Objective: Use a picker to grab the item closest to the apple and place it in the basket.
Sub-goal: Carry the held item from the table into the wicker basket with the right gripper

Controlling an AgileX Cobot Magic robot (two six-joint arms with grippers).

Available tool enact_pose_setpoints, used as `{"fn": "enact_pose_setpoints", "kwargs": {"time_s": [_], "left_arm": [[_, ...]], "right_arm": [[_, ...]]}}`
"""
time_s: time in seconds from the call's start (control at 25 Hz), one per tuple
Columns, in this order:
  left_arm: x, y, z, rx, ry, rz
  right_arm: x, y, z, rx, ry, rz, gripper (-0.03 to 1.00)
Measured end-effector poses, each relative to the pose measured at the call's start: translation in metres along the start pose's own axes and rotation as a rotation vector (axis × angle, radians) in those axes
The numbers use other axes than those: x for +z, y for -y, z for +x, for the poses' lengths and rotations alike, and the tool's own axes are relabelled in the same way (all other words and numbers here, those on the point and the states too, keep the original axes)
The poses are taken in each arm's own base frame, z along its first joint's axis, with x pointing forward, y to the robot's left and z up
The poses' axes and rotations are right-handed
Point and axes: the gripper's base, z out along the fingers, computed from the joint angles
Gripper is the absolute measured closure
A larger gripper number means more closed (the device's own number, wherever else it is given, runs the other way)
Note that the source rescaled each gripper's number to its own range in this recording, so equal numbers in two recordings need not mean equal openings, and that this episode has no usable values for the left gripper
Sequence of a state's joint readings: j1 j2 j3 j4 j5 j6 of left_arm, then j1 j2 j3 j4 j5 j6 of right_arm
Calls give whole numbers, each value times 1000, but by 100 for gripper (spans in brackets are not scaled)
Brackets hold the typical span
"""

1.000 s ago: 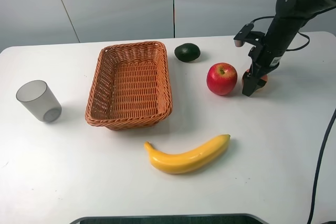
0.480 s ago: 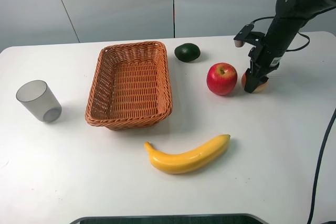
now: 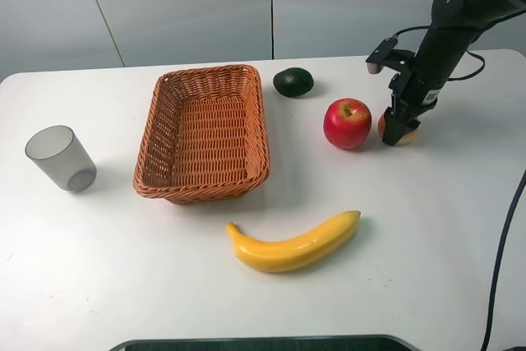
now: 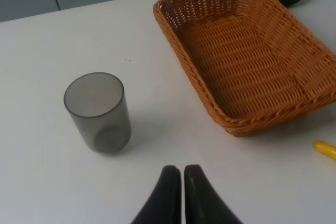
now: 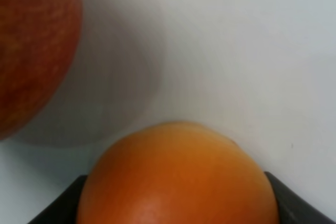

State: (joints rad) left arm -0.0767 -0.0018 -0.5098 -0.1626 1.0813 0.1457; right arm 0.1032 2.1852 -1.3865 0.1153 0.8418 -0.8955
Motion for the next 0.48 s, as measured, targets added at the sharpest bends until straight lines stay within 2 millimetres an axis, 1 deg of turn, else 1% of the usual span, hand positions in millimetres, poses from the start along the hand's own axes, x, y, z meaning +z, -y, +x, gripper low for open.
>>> {"fn": "enact_pose_setpoints", "kwargs": {"time_s": [0.12,0.2,0.36,0.48], "left_arm": [[0,0,0,0,0,0],[0,0,0,0,0,0],[0,0,0,0,0,0],[0,0,0,0,0,0]], "right_arm": [[-1,0,0,10,1,1,95],[-7,-1,0,29,11,11,95],[-32,-2,-3,69,55,54,95],[-56,-4,-3,121,92,85,95]]}}
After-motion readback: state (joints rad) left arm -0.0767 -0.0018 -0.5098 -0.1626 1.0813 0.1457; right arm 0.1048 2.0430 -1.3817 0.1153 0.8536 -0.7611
